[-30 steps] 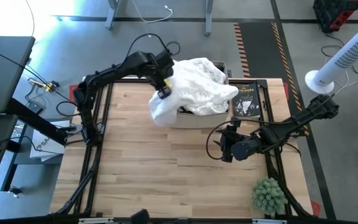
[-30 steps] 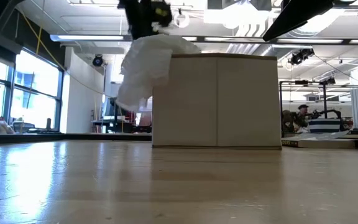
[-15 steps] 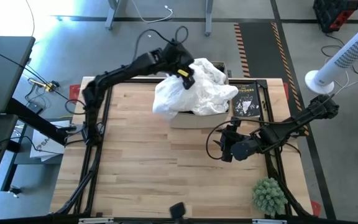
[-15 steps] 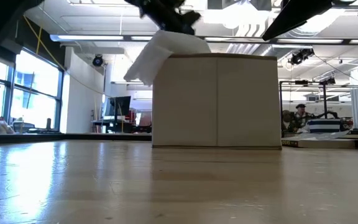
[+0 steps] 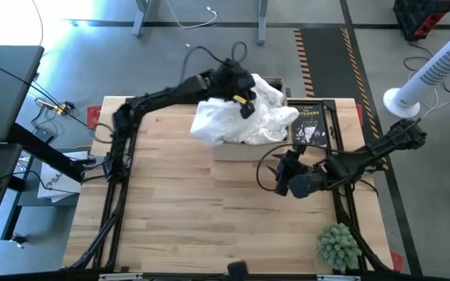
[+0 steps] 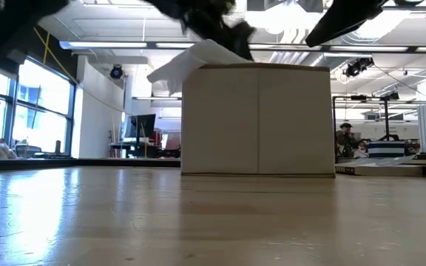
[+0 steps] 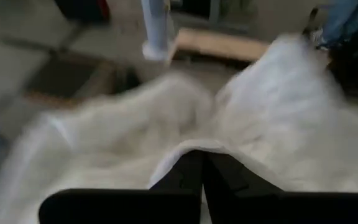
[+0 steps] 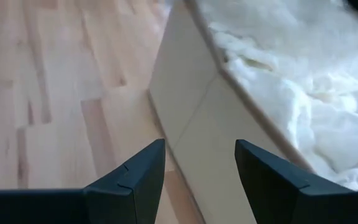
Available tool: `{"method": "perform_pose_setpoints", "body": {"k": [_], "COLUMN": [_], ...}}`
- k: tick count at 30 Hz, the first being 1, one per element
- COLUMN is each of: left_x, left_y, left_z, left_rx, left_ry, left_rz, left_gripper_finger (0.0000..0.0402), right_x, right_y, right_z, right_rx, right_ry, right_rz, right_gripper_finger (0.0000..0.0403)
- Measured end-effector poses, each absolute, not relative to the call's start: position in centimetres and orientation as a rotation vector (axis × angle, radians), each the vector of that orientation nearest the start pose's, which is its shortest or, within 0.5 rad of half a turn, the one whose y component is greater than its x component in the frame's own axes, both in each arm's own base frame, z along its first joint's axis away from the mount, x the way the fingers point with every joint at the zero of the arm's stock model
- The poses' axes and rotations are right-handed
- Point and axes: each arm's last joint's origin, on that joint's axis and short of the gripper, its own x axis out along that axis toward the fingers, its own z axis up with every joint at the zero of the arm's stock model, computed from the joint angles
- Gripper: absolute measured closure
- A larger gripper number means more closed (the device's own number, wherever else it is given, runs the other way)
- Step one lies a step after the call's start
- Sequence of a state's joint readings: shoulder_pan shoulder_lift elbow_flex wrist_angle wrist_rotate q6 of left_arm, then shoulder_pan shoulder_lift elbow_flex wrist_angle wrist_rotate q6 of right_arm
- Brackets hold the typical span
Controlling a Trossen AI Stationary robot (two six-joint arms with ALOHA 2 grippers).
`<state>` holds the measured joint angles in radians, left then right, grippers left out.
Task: Sort clothes
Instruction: Adjust the white dress in the laundry organizer
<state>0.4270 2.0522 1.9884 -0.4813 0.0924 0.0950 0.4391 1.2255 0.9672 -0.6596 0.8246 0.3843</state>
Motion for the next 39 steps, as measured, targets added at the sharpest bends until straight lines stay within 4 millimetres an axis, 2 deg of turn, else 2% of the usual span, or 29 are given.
{"method": "perform_pose_setpoints", "body": {"k": [4, 8, 10, 13, 15, 17, 20, 22, 26, 28, 33, 36, 39], "left_x": [39.5, 35.0, 32.8, 30.1, 29.1, 29.0, 28.9, 28.8, 28.0, 27.4, 25.4, 24.6, 24.1], "left_y": [15.3, 10.7, 8.5, 5.6, 4.2, 3.2, 2.3, 2.0, 1.1, 0.6, -0.9, -2.0, -3.3], "left_z": [40.1, 45.0, 46.3, 47.1, 47.3, 47.3, 47.4, 47.4, 46.9, 46.4, 45.1, 44.8, 44.8], "left_rx": [0.072, 0.134, 0.153, 0.167, 0.192, 0.227, 0.275, 0.299, 0.332, 0.326, 0.285, 0.262, 0.261], "left_ry": [0.467, 0.451, 0.484, 0.566, 0.6, 0.607, 0.605, 0.611, 0.682, 0.731, 0.851, 0.846, 0.806], "left_rz": [0.307, 0.318, 0.336, 0.393, 0.448, 0.505, 0.57, 0.605, 0.661, 0.689, 0.761, 0.812, 0.786], "left_gripper_finger": [0.0401, 0.0401, 0.0401, 0.0401, 0.0401, 0.0401, 0.0401, 0.0401, 0.0401, 0.0401, 0.0401, 0.0401, 0.0401], "right_x": [22.6, 23.6, 24.4, 25.7, 26.6, 27.7, 29.5, 31.3, 35.0, 35.9, 35.8, 34.8, 33.8], "right_y": [7.1, 5.1, 3.5, 0.6, -1.4, -3.3, -6.1, -8.1, -12.3, -14.1, -16.8, -17.7, -18.5], "right_z": [28.5, 31.5, 33.4, 35.5, 36.3, 36.4, 35.1, 33.8, 30.6, 29.0, 26.2, 24.9, 23.4], "right_rx": [-0.173, -0.146, -0.117, -0.053, -0.007, 0.049, 0.118, 0.163, 0.267, 0.302, 0.28, 0.276, 0.351], "right_ry": [0.605, 0.486, 0.397, 0.211, 0.088, 0.009, -0.014, 0.048, 0.288, 0.465, 0.805, 0.881, 0.902], "right_rz": [-0.526, -0.528, -0.462, -0.252, -0.072, 0.031, 0.044, 0.044, 0.031, -0.034, -0.267, -0.375, -0.421], "right_gripper_finger": [0.021, 0.021, 0.021, 0.021, 0.021, 0.021, 0.021, 0.021, 0.021, 0.021, 0.021, 0.0211, 0.0211]}}
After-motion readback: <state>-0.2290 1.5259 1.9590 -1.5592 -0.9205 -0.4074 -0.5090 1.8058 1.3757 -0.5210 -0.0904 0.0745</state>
